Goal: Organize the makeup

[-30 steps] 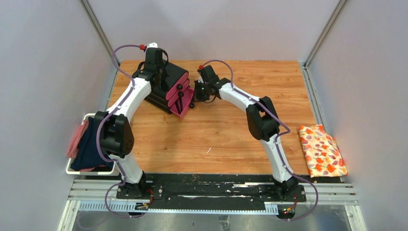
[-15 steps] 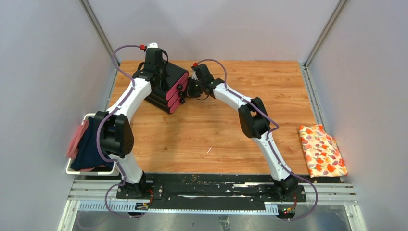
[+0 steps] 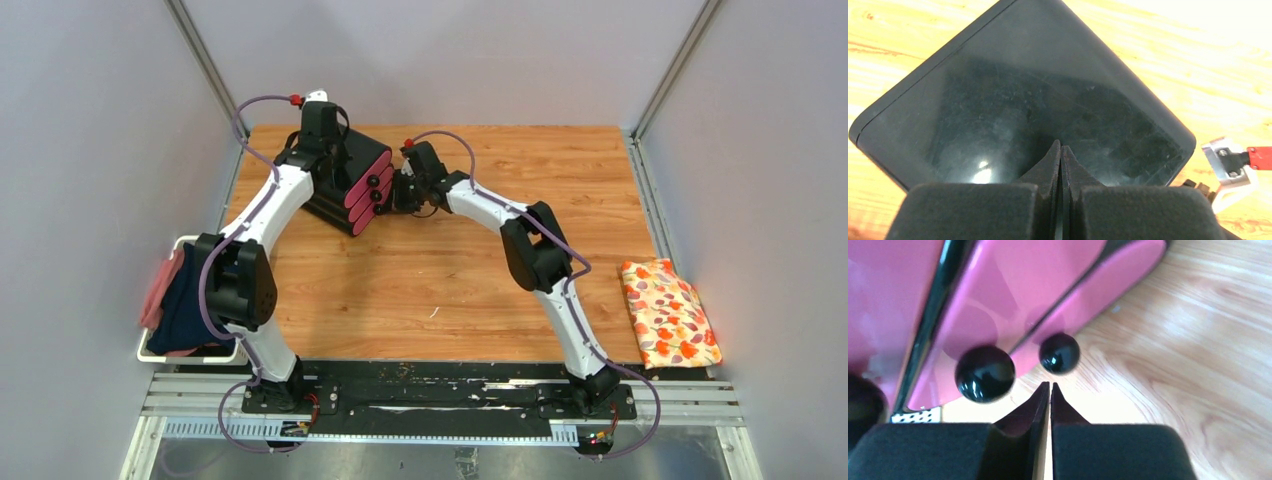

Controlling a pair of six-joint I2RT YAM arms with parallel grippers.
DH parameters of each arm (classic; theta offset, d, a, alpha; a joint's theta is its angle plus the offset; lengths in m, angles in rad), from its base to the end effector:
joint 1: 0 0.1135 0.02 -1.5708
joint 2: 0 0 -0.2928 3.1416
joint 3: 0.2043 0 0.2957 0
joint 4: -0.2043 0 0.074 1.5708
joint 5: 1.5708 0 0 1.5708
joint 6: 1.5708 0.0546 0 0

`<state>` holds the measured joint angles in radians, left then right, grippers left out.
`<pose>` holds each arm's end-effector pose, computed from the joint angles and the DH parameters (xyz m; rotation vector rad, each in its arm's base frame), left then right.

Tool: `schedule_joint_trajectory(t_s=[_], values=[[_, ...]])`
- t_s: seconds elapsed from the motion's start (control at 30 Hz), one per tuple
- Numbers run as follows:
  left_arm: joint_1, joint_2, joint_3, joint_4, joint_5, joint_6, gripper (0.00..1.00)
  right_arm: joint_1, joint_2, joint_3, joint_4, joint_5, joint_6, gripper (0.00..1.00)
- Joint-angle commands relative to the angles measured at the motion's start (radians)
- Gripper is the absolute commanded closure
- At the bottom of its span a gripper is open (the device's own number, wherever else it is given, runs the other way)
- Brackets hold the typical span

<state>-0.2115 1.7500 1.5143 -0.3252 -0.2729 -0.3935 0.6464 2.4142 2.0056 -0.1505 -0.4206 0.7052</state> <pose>0.4674 -0.0853 0.3250 -0.3501 2.0802 -0.0707 0.4921 0.3992 0.1825 -0.2062 2.3297 1.1916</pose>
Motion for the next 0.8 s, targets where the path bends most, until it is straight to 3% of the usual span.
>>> schedule_joint_trajectory(t_s=[0.0, 0.23, 0.4, 0.63, 0.77], values=[[0.003, -0.040, -0.077, -0.150, -0.005, -0.007, 1.00, 0.009, -0.145, -0.084, -0.085, 0.137, -0.115, 0.92], [0.000, -0.257, -0.121, -0.149, -0.028, 0.004, 1.00, 0.016, -0.261, -0.120, -0.252, 0.252, -0.255, 0.86], [-0.011, -0.371, -0.170, -0.159, -0.015, 0.011, 0.99, 0.031, -0.321, -0.165, -0.264, 0.297, -0.307, 0.85], [-0.012, -0.426, -0.189, -0.173, -0.010, 0.011, 0.99, 0.048, -0.298, -0.114, -0.328, 0.284, -0.361, 0.88], [-0.012, -0.438, -0.187, -0.179, -0.012, 0.014, 0.99, 0.068, -0.296, -0.103, -0.357, 0.330, -0.371, 0.83]])
